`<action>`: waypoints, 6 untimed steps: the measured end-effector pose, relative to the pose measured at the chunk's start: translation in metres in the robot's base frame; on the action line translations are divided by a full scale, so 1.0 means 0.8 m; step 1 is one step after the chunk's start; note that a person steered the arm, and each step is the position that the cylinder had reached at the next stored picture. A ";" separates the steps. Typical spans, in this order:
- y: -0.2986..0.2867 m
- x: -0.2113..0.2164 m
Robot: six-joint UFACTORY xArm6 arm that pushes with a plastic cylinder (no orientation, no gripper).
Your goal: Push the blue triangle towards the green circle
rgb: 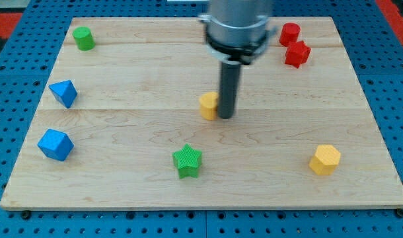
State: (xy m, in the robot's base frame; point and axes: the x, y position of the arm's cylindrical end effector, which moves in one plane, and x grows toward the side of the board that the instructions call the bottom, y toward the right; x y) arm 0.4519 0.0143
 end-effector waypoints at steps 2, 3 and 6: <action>-0.039 0.082; -0.146 0.041; -0.342 0.026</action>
State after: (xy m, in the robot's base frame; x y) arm 0.4729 -0.2593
